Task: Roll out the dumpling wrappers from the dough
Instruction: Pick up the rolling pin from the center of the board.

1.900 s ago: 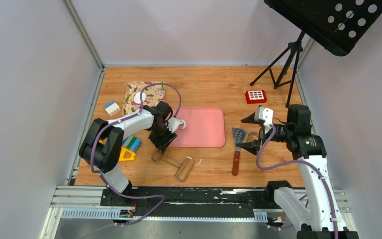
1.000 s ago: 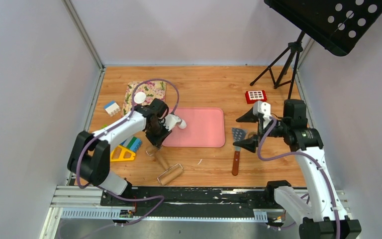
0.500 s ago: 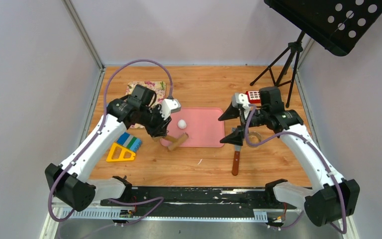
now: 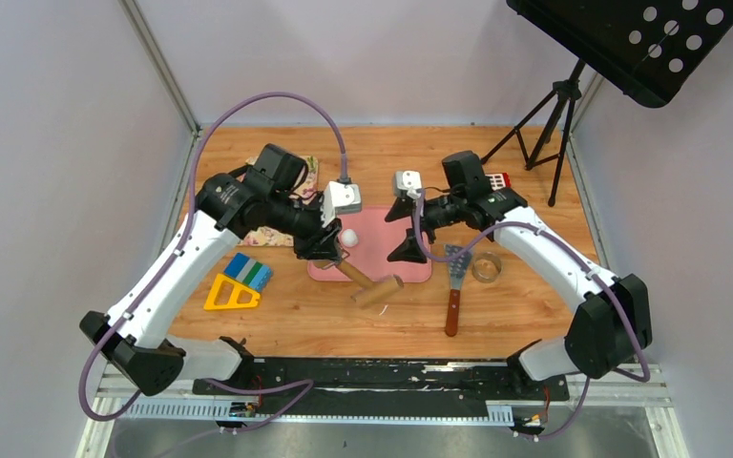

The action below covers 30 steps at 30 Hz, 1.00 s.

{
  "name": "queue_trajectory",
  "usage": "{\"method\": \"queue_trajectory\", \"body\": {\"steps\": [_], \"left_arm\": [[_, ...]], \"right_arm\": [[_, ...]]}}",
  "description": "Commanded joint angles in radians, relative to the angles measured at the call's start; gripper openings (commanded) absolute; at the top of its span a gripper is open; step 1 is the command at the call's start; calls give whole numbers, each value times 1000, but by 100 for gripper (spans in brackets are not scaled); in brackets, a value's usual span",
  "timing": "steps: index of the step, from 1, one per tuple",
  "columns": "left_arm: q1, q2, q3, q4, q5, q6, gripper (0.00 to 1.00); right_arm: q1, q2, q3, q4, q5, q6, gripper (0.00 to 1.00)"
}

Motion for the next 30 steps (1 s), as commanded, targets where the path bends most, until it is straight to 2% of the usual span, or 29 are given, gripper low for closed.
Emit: {"method": "queue_trajectory", "body": {"steps": [1,9,13,17,20,25,30], "left_arm": [[-66,20,84,-6,77,8,0],[-120,38,91,92,90,-55,0],[-124,41,102,116,94,-63,0],[-134,48,102,144,88,-83,0],[-137,60,110,148,86,-87,0],[-138,79,136,151,71,-97,0],[-138,87,153,155,70,-110,0]], "right_arm": [[60,24,76,83,27,39,100],[100,117,113,113,-275,253,100],[99,147,135,139,-308,325,100],[104,150,116,145,-346,324,99],[123,149,92,157,-294,306,97],[141,145,79,170,-182,289,83],[152,92,35,170,-71,234,74]]}}
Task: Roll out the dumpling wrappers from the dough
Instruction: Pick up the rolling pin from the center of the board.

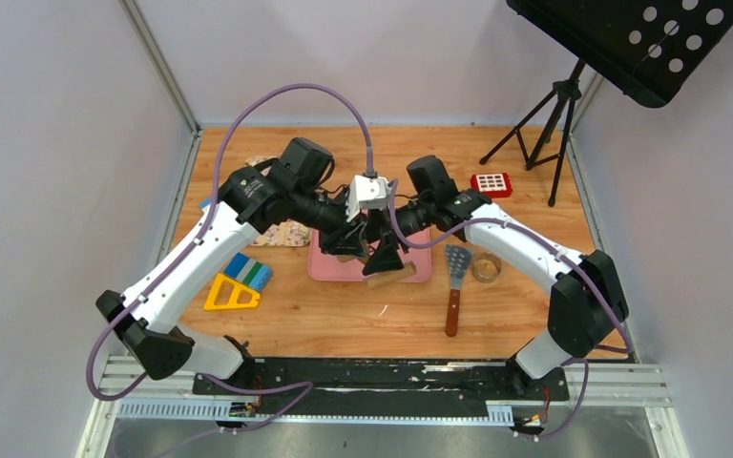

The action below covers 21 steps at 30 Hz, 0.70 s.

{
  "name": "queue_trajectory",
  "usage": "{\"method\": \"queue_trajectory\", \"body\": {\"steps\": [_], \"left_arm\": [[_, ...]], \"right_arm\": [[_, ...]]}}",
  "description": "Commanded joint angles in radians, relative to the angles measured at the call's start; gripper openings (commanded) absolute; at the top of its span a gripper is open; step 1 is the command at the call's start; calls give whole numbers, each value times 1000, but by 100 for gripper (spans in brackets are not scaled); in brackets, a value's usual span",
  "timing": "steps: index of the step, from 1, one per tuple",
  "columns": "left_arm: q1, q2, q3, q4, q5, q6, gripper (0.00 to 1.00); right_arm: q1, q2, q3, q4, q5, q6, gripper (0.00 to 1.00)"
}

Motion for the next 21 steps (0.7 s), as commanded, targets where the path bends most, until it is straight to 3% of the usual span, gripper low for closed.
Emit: {"method": "queue_trajectory", "body": {"steps": [1,4,7,9,11,12,13,14,16,17,21], "left_arm": [[-7,-11,57,61,40,-33,0],[-7,-15,46,78,28,-41,0],[-7,-15,38,92,40,-50,0],[-7,-15,39,97,45,-56,0],[-7,-17,41,102,45,-60,0],[-7,-19,44,105,45,-62,0],[-8,-23,48,106,40,-64,5],[-8,-28,57,106,32,-65,25],[-4,-48,97,103,-9,-68,82],[2,-64,121,103,-35,-68,98],[68,-161,202,167,-94,-78,100]], "right_arm": [[11,-76,-48,39,120,-67,73],[13,-111,-79,48,119,-76,73],[15,-125,-99,89,121,-46,61],[16,-119,-102,113,123,-19,37],[16,-108,-97,130,124,3,4],[16,-106,-91,132,128,13,0],[15,-105,-85,132,131,21,0],[12,-108,-76,131,132,32,0],[-14,-125,-62,132,100,67,0],[-36,-138,-53,133,76,87,0],[-171,-198,-5,189,-5,268,0]]}}
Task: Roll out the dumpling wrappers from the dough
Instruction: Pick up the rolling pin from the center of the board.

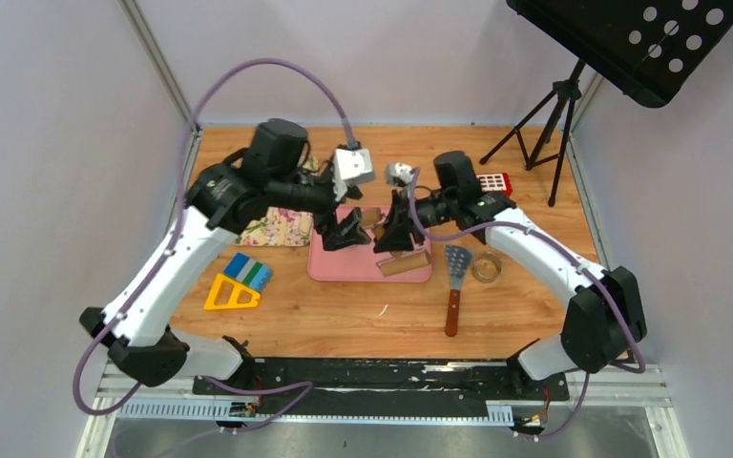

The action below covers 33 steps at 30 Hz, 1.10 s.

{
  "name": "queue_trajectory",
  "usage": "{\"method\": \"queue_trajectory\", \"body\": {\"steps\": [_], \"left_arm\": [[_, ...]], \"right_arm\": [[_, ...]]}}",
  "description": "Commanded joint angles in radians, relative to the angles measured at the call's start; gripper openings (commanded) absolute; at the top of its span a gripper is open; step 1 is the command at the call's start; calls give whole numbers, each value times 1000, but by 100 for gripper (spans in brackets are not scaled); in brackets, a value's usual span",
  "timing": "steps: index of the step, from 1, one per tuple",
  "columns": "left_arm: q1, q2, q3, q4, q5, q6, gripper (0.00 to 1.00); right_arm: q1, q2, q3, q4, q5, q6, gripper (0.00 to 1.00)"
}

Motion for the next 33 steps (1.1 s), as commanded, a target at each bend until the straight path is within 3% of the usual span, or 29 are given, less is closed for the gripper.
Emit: {"method": "queue_trajectory", "body": {"steps": [1,4,9,14,19,25,29,33], "left_arm": [[70,-178,95,132,-35,-18,100],[122,-189,124,156,-11,-21,100],[158,-172,-56,341,88,-145,100],[165,-87,-193,545,234,-256,100],[163,-9,-260,847,433,-535,100],[131,46,-286,1013,496,-688,100],[92,62,-356,1272,549,-896,100],[53,87,-370,1272,549,-889,100]], "right_arm": [[-161,-108,98,157,-101,241,0],[-275,-165,100,331,-80,482,0],[-429,-237,6,877,51,1010,0],[-451,-233,-110,1277,147,1436,0],[-452,-288,-233,1431,231,1531,0],[-447,-319,-282,1546,259,1626,0],[-435,-322,-315,1569,289,1635,0],[-419,-319,-325,1589,307,1646,0]]}}
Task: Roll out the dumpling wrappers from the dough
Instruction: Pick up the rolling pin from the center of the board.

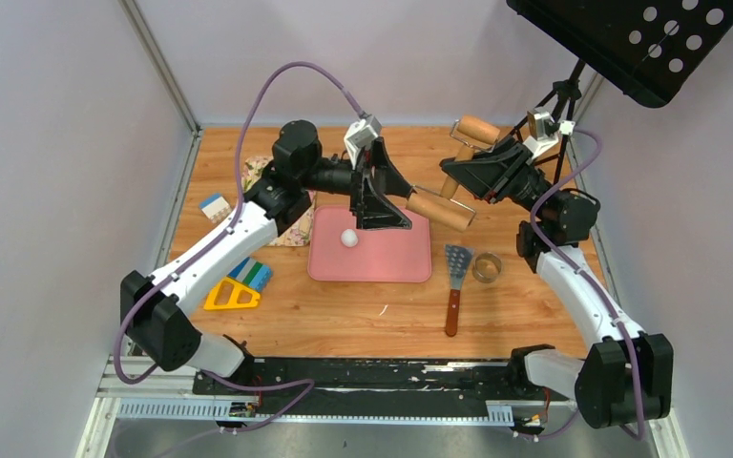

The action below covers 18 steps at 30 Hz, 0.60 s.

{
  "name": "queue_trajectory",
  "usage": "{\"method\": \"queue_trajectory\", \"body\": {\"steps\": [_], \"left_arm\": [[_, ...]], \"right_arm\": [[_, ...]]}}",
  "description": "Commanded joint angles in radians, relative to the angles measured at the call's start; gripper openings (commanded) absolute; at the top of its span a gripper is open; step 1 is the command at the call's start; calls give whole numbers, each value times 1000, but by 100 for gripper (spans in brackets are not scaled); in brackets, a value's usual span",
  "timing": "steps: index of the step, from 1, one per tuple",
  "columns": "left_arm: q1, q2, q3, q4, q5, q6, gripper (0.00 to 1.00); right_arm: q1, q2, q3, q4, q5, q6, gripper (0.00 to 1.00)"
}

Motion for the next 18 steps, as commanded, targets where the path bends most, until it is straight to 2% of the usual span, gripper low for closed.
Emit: {"method": "queue_trajectory", "body": {"steps": [1,10,18], "left_arm": [[-34,31,-6,118,48,-87,100],[-87,94,46,89,50,-89,98],[-87,109,73,112,48,-121,73]], "right_arm": [[20,-8,-3,107,66,56,0],[44,22,-7,107,72,17,0],[48,22,-21,96,73,-14,0]]}}
